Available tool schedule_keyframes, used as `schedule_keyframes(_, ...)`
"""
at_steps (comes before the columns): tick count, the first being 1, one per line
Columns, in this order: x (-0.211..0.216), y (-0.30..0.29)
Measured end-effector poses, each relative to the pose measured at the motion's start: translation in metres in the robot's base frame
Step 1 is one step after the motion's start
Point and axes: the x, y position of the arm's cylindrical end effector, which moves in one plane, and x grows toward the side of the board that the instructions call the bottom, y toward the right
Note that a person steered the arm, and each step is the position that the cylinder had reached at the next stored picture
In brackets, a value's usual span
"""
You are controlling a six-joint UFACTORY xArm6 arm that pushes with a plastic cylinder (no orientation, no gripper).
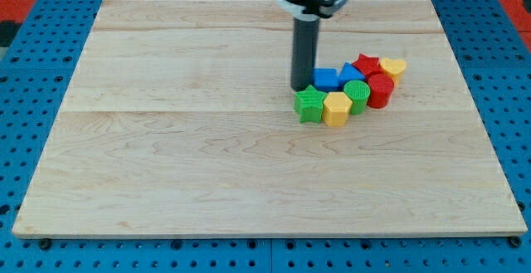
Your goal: Move your arm towards the yellow hexagon
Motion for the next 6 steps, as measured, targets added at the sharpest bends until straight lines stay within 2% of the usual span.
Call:
schedule_keyframes(2, 0.000, 0.045)
schedule_keyframes(3, -0.033, 0.004)
schedule_keyframes(4, -0.040, -0.041)
schedule_keyframes(5, -0.031, -0.082)
schedule_keyframes(6, 0.041, -0.138)
